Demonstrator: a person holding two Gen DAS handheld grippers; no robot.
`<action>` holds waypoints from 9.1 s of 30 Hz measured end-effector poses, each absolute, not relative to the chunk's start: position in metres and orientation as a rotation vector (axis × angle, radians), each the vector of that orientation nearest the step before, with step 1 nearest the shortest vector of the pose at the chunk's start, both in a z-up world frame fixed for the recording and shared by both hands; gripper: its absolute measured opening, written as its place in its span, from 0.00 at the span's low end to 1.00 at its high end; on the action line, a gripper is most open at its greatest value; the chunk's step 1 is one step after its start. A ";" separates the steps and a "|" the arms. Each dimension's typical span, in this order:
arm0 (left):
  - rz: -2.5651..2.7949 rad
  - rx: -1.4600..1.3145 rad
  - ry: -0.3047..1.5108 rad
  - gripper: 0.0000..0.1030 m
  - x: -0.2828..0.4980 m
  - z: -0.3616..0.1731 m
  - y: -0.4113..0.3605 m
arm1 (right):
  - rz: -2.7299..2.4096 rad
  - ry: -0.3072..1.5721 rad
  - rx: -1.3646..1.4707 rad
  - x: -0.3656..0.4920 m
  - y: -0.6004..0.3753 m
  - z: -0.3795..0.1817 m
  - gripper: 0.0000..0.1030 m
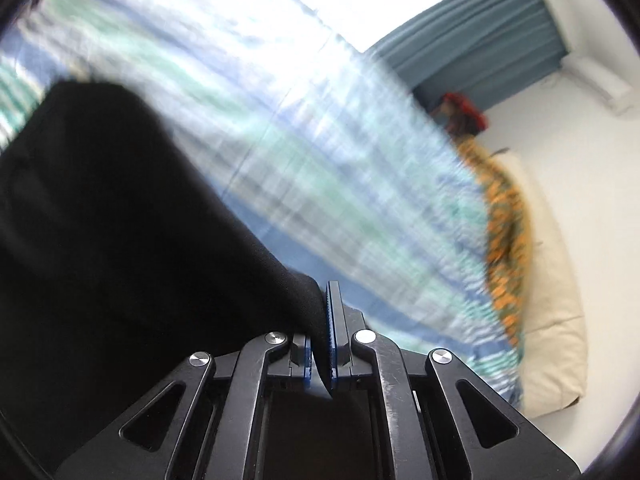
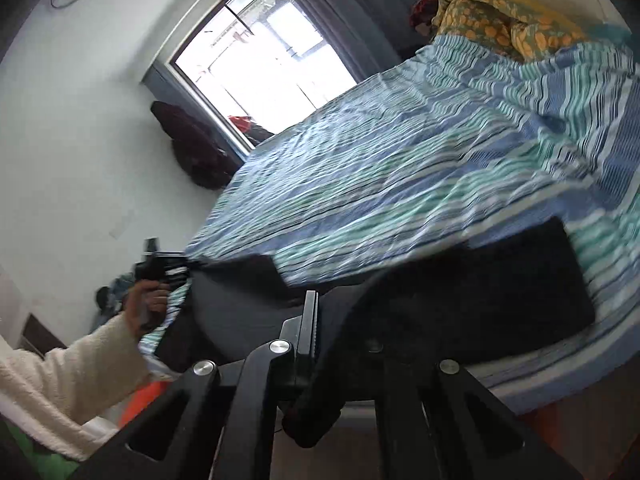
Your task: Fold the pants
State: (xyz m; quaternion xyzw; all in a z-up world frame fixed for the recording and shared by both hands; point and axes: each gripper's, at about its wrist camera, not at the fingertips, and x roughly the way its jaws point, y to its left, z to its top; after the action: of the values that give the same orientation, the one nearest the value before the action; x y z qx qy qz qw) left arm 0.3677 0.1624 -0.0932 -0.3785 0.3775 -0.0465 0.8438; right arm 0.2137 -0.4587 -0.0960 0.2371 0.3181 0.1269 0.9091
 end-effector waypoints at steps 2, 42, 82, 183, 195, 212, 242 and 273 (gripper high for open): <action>-0.104 -0.758 0.656 0.05 0.333 -0.053 0.164 | 0.272 0.549 0.475 0.236 -0.467 -0.066 0.07; -0.160 -0.127 1.117 0.60 0.187 -0.179 0.018 | -0.476 0.928 -0.043 0.213 -0.547 -0.172 0.73; 0.105 -0.120 1.098 0.95 0.257 -0.233 0.087 | -0.082 0.769 0.839 0.216 -0.530 -0.233 0.84; 0.093 -0.116 1.114 0.98 0.267 -0.232 0.091 | -0.125 0.753 0.931 0.171 -0.650 -0.193 0.85; 0.091 -0.115 1.114 0.99 0.263 -0.230 0.102 | -0.005 0.955 1.078 0.175 -0.608 -0.242 0.85; 0.099 -0.114 1.122 0.99 0.279 -0.238 0.082 | 0.070 0.805 1.114 0.193 -0.612 -0.242 0.82; 0.100 -0.089 1.054 0.97 0.261 -0.188 0.060 | 0.029 0.823 0.742 0.219 -0.580 -0.152 0.19; 0.002 -0.322 0.939 0.96 0.214 -0.180 0.111 | 0.514 0.863 0.479 0.301 -0.135 -0.164 0.23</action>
State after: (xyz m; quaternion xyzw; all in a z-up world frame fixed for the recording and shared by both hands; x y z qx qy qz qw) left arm 0.2145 0.1108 -0.1801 -0.1546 0.4504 0.0008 0.8793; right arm 0.3006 -0.1345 -0.1640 0.2275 0.4097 0.2440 0.8490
